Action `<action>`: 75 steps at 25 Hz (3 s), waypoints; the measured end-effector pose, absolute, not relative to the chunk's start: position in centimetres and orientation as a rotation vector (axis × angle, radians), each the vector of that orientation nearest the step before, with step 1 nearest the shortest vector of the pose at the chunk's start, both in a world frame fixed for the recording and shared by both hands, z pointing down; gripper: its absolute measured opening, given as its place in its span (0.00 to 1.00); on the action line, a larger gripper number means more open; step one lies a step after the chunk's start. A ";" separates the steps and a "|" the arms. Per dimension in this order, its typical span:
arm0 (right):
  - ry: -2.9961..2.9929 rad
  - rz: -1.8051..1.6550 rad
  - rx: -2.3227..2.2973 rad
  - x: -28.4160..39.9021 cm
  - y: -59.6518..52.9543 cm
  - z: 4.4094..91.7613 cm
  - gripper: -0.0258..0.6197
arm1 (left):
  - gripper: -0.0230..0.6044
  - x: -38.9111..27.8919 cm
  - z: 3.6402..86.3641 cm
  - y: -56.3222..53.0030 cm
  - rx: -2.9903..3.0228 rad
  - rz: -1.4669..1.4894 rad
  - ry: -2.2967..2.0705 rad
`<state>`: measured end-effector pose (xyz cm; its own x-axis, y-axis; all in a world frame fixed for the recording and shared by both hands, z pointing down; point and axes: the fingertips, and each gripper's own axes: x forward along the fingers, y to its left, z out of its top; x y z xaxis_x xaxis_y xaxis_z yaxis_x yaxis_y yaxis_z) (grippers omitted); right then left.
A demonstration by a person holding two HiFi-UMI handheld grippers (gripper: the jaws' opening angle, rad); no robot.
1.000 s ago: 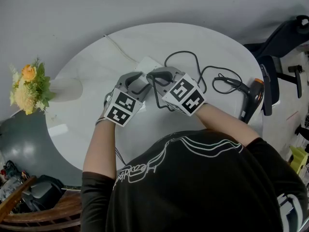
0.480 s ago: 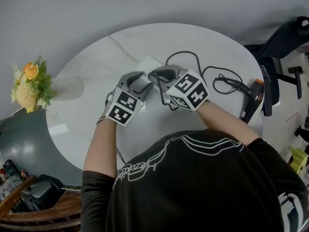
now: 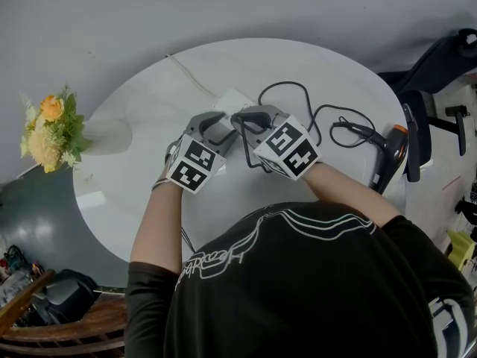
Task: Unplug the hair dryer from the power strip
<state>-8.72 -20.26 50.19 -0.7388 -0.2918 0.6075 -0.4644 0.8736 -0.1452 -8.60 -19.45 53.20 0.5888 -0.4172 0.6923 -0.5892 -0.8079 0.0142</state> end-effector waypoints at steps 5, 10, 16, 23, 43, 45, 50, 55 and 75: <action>-2.456 0.447 0.534 -8.5 -20.5 50.2 0.08 | 0.33 -8.6 53.2 -19.5 2.573 1.023 -0.843; -2.461 0.529 0.547 -8.2 -20.8 50.2 0.08 | 0.33 -8.7 53.3 -19.4 2.560 1.025 -0.844; -2.454 0.485 0.561 -8.2 -20.8 50.2 0.08 | 0.33 -8.6 53.3 -19.5 2.562 1.025 -0.843; -2.446 0.392 0.544 -8.6 -20.4 50.1 0.08 | 0.33 -8.5 53.1 -19.6 2.570 1.031 -0.840; -2.454 0.495 0.542 -8.1 -20.8 50.2 0.08 | 0.33 -8.5 53.2 -19.6 2.559 1.025 -0.851; -2.452 0.487 0.544 -8.2 -20.7 50.1 0.08 | 0.33 -8.5 53.1 -19.7 2.564 1.027 -0.848; -2.443 0.438 0.534 -8.5 -20.4 50.1 0.08 | 0.33 -8.5 53.1 -19.7 2.561 1.034 -0.847; -2.449 0.485 0.523 -8.4 -20.4 50.1 0.08 | 0.33 -8.5 53.2 -19.6 2.557 1.033 -0.849; -2.437 0.419 0.542 -8.5 -20.2 49.8 0.08 | 0.33 -8.4 53.2 -19.5 2.549 1.058 -0.851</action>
<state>-8.51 -20.20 49.83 -0.7360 -0.2801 0.6163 -0.4696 0.8669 -0.1669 -8.45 -19.53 53.18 0.5652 -0.4197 0.7103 -0.6036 -0.7972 0.0093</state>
